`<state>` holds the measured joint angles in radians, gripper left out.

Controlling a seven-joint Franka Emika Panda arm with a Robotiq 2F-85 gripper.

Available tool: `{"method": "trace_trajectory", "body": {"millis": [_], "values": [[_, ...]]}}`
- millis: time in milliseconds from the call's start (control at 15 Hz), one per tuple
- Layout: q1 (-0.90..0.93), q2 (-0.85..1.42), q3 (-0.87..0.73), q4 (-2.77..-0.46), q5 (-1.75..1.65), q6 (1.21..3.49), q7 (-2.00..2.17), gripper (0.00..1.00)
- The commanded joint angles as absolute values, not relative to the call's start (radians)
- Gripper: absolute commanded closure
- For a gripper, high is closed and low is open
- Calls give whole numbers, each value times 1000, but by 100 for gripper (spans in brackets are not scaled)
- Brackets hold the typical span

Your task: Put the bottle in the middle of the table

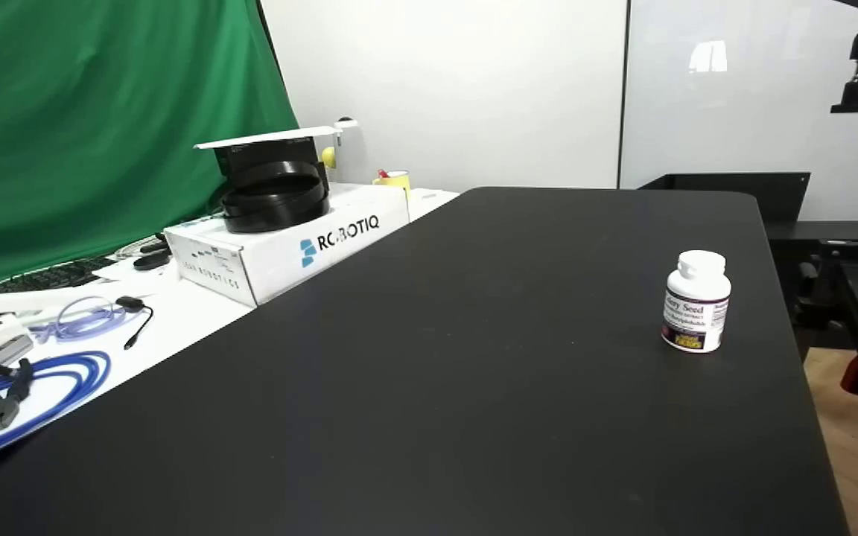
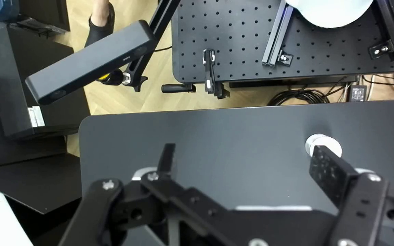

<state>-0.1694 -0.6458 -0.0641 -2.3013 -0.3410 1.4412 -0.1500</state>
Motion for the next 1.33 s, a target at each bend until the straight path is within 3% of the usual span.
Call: {"method": "trace_trajectory", "body": {"millis": [0,800,1267], "values": [[-101,-665,-107,-2338,-283,1497,-141,0],[7,-631,-79,-2643,-140,1983,-164,0],[19,-555,-44,-2688,-149,1957,-184,0]]}}
